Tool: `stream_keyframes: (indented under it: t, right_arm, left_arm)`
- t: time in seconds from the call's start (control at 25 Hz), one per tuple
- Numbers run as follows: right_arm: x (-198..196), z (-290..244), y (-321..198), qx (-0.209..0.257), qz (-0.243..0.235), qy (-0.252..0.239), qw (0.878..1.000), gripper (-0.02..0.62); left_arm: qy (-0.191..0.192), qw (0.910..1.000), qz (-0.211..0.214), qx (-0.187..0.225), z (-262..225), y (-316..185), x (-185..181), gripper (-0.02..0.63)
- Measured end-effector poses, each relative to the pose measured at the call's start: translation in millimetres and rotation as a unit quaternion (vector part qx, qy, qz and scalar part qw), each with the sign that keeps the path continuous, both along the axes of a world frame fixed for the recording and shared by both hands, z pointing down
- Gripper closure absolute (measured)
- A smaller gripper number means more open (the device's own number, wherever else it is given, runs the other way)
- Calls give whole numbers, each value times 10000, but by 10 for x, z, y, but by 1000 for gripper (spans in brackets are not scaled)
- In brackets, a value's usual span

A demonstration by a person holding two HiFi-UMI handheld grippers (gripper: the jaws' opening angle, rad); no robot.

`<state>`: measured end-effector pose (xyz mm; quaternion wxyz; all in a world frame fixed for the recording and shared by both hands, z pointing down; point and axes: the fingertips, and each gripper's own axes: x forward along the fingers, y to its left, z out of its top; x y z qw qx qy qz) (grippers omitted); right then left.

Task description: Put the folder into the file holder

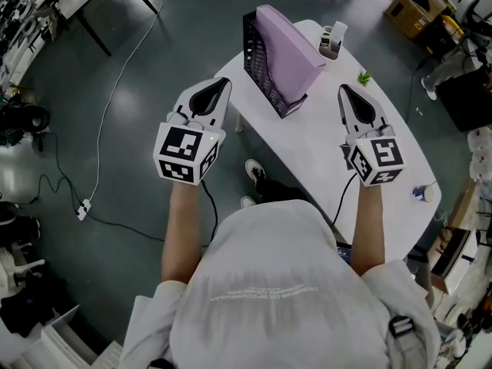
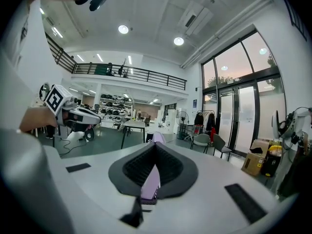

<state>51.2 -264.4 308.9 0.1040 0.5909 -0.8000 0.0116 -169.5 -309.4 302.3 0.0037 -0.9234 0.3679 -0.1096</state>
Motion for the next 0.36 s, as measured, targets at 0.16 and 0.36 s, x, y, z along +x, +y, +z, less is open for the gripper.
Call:
stream_keyframes:
  t: [0.16, 0.36]
  right_arm:
    - [-4, 19, -23, -3, 7, 11, 10000, 571]
    - [-13, 59, -70, -44, 5, 34, 10000, 571]
  left_arm:
    - [20, 10000, 1, -39, 26, -25, -6, 591]
    - [29, 10000, -9, -70, 61, -71, -17, 591]
